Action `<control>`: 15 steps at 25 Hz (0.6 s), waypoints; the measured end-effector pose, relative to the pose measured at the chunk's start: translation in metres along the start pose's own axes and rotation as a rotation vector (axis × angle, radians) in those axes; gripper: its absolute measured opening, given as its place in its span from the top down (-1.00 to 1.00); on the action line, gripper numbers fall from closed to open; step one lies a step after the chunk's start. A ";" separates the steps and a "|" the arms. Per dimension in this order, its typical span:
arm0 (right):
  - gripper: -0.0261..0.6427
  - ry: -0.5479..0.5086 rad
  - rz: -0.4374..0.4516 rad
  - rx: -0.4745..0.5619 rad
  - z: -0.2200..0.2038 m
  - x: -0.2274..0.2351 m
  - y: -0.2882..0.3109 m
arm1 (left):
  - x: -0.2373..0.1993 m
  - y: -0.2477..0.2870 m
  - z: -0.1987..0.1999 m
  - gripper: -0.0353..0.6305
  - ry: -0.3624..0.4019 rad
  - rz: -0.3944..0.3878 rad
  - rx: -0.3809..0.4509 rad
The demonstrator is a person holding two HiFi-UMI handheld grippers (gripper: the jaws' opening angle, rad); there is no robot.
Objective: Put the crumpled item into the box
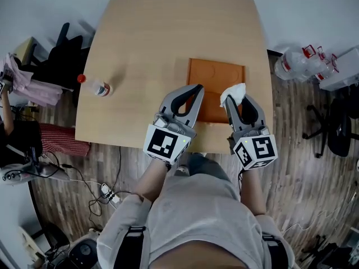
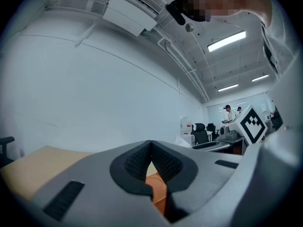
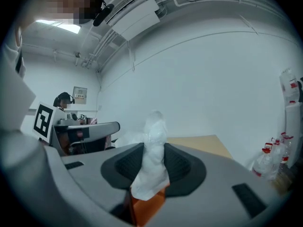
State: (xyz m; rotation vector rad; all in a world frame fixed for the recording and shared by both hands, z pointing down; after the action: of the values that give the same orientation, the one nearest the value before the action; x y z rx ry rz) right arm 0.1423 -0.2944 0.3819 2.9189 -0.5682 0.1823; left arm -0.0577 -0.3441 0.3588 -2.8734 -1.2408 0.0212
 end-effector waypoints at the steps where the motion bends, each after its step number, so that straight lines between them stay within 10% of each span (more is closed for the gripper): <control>1: 0.55 0.001 0.003 -0.014 -0.003 0.003 0.003 | -0.001 0.001 -0.002 0.85 -0.004 0.005 -0.005; 15: 0.55 -0.008 0.048 -0.264 -0.059 0.024 0.039 | -0.012 0.010 -0.027 0.85 -0.040 0.048 -0.066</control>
State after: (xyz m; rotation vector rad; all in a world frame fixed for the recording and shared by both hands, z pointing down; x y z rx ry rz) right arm 0.1444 -0.3280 0.4484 2.6539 -0.6126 0.0938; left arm -0.0587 -0.3596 0.3853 -2.9732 -1.2004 0.0383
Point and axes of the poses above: the fingertips, and each gripper's own axes: y forward along the fingers, x to its right, z out of its top, the point moved 10 cm from there along -y, backward along the fingers, and after that the axes turned 3 degrees about z, right-handed, at the moved point
